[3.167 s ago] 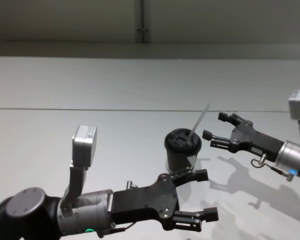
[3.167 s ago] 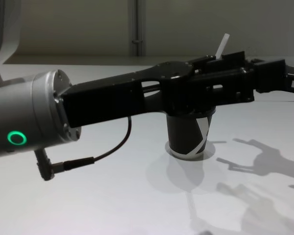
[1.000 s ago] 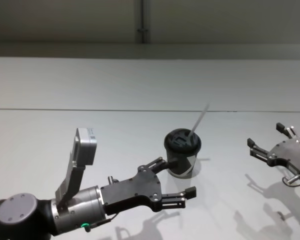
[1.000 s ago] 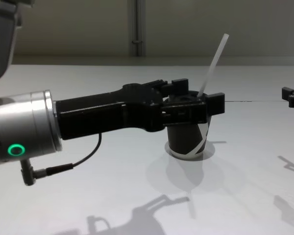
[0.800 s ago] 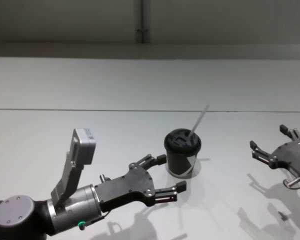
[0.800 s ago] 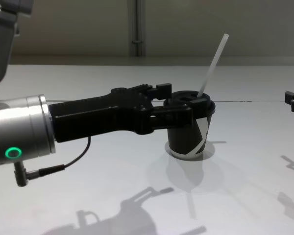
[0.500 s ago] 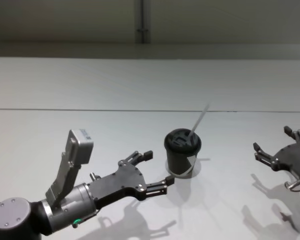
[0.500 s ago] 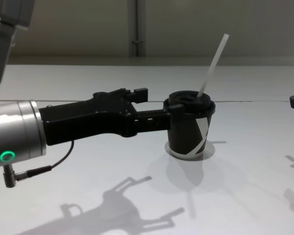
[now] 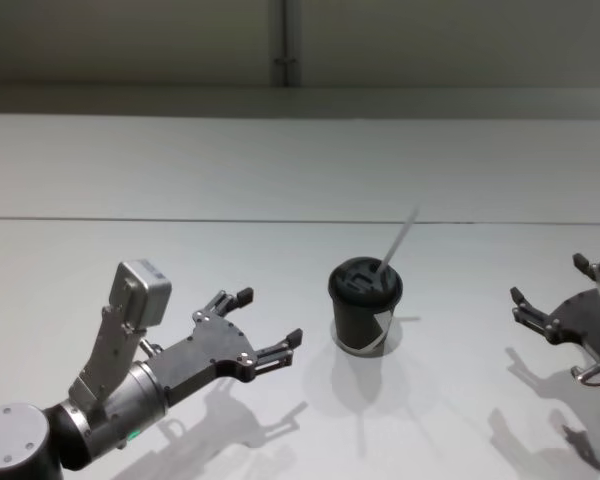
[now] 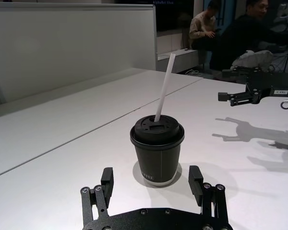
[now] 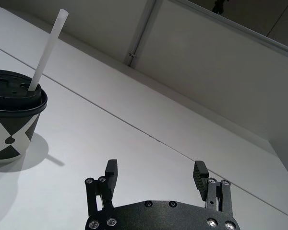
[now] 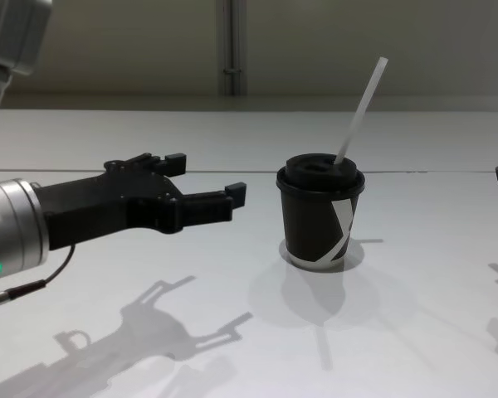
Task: Pick up the straw with one hand, pass it to the other hand, and insert it into the cup.
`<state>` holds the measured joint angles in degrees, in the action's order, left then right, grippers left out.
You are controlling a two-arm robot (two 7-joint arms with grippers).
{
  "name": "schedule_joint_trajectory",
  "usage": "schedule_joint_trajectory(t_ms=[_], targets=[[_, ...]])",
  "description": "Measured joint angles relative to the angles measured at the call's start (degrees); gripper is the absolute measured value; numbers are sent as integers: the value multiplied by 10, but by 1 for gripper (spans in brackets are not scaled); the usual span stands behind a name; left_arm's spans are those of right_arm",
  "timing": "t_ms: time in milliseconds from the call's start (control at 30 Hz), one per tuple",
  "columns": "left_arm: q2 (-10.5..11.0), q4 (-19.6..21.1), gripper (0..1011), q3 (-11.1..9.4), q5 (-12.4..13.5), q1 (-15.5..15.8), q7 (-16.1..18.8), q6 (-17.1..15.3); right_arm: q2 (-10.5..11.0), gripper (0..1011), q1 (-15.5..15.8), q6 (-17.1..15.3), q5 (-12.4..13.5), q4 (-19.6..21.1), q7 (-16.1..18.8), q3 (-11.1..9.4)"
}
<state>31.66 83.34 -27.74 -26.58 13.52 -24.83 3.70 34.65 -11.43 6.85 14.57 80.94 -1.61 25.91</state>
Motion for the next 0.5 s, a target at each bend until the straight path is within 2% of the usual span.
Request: schedule_joint_trajectory(t_ms=[500], targets=[[13, -11, 1001, 8, 52, -9, 114, 14, 0, 1001, 0, 0, 0, 0, 0, 0]])
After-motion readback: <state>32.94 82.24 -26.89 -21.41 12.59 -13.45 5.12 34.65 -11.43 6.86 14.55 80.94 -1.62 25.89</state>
